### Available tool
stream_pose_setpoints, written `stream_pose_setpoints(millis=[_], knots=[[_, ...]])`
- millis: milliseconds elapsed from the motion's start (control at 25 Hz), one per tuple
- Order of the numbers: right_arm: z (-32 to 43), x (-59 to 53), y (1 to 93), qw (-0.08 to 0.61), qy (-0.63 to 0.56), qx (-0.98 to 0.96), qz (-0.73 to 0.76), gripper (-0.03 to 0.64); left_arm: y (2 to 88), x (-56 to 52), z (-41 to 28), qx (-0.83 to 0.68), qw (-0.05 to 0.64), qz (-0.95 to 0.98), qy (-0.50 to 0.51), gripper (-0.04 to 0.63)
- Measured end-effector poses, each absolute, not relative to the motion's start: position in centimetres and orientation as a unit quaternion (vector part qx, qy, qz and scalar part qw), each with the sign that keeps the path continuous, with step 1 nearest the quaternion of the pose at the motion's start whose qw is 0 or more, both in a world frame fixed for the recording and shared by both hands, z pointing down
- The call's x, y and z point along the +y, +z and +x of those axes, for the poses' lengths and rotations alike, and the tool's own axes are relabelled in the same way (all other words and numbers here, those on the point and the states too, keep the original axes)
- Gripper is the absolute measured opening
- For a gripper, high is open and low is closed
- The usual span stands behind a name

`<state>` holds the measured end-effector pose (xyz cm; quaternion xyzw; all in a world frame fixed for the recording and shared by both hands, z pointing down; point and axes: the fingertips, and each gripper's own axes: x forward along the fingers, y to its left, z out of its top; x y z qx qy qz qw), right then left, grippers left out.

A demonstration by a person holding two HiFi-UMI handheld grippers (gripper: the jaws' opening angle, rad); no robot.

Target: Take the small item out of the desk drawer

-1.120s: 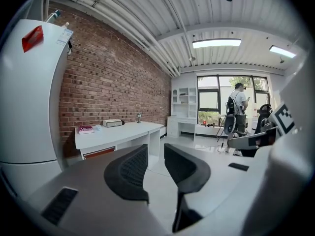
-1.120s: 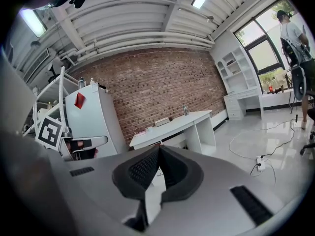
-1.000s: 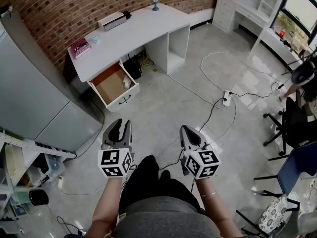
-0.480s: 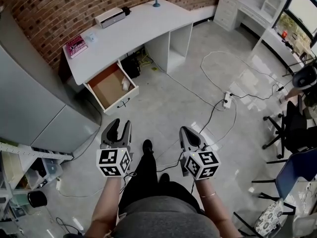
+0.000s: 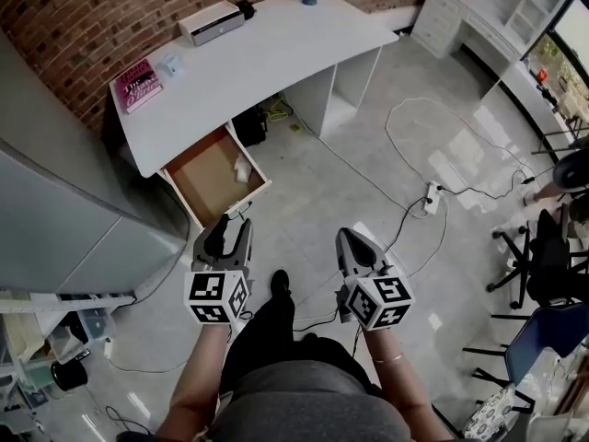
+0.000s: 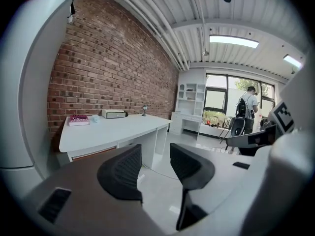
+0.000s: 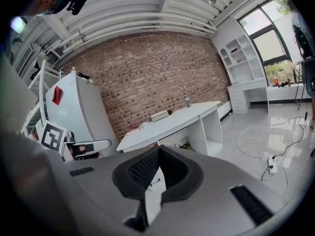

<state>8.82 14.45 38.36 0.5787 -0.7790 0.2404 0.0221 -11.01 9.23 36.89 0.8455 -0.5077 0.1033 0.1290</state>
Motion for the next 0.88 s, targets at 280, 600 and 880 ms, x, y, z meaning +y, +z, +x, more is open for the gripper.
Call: stream_pose_setpoints(millis=[280,600,880], knots=[[6.0,7.5,37.8,0.039,0.241,-0.781,0.574,0.005,37.3,2.5,-13.4,-0.508,0.142,0.843,0.110,0.176],[5.1,3.4,37.3,0.047,0.230,-0.792,0.564,0.005,37.7,-0.7,-15.5,-0.527,0.151,0.830,0.103,0.181],[5.7,0.9,38.0,0.044,0.243,-0.798,0.550,0.005,38.2,-2.7,-14.3,-0.531,0.153,0.826,0.107,0.181]])
